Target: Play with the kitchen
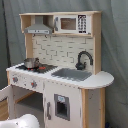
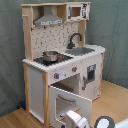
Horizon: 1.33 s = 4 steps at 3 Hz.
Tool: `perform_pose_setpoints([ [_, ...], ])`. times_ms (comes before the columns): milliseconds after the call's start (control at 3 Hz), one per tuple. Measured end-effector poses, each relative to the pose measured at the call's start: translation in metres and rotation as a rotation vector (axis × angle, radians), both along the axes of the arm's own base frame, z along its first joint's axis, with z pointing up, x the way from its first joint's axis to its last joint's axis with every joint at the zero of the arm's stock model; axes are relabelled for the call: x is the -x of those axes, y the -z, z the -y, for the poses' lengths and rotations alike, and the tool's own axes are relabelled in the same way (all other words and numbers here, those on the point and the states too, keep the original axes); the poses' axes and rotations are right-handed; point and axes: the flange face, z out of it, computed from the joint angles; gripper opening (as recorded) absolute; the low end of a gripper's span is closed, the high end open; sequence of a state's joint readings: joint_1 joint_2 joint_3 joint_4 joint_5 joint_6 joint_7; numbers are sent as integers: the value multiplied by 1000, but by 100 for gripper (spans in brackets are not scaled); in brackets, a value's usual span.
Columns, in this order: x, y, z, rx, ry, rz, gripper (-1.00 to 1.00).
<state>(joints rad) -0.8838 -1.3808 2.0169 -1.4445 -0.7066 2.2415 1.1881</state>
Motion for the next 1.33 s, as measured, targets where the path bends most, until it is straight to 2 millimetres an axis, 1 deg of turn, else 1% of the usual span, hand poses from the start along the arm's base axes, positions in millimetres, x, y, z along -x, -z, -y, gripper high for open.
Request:
perform_pose_setpoints([
  [333, -12, 3, 25, -23, 90, 22, 100],
  [667, -17, 0, 47, -36, 167, 39, 100],
  [1000, -17, -1, 51, -38, 179, 41, -100],
  [1333, -22, -5, 73, -45, 240, 52, -100],
])
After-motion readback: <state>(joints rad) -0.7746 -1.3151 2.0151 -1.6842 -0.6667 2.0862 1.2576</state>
